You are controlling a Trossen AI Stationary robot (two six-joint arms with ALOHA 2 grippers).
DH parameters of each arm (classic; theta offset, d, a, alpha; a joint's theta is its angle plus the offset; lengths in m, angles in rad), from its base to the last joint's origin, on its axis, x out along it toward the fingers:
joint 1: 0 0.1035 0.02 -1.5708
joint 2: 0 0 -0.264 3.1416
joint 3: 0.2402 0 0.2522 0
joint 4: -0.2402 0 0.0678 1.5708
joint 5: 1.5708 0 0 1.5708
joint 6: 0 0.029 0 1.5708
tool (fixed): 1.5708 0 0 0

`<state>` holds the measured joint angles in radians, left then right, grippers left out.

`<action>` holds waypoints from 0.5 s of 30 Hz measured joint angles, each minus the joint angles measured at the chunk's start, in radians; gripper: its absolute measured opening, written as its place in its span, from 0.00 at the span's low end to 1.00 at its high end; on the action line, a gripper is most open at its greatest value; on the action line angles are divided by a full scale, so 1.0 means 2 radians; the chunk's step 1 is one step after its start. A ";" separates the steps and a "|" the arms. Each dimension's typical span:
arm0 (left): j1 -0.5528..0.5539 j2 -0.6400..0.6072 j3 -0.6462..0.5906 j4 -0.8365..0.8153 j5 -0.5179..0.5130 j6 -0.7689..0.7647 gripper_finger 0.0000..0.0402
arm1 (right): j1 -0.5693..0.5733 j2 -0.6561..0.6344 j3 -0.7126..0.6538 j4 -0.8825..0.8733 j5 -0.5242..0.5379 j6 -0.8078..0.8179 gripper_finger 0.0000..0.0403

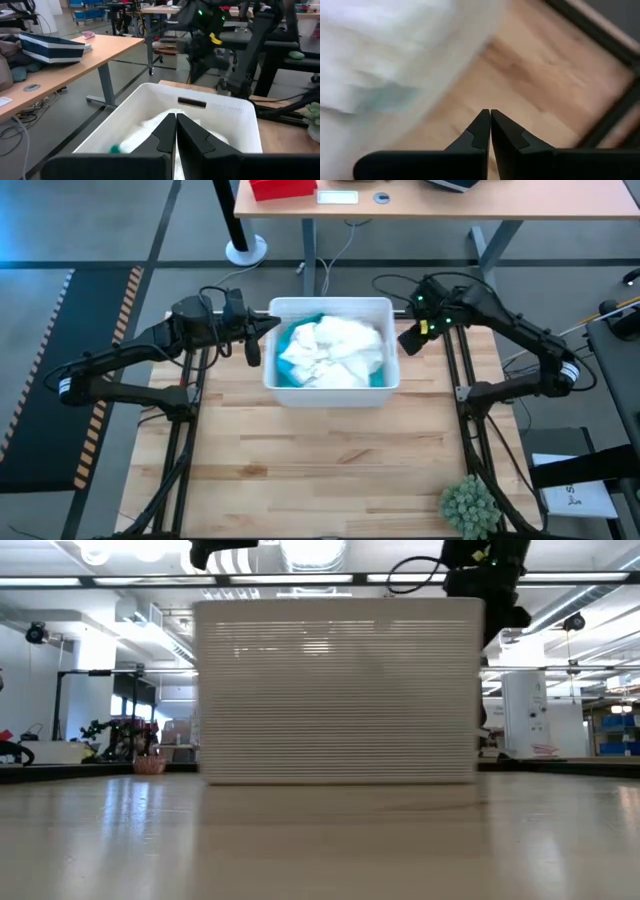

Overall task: Sort clothes
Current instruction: Adjust the white laundry bin

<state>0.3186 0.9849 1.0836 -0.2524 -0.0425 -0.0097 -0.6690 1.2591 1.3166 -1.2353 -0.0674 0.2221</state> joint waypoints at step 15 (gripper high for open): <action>-0.039 -0.104 -0.079 0.011 -0.004 0.015 0.00 | 0.061 -0.194 -0.073 0.191 0.032 -0.084 0.00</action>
<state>0.2405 0.7771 0.9247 -0.2311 -0.0503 0.0204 -0.5469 0.8714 1.1715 -0.8524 -0.0025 0.0551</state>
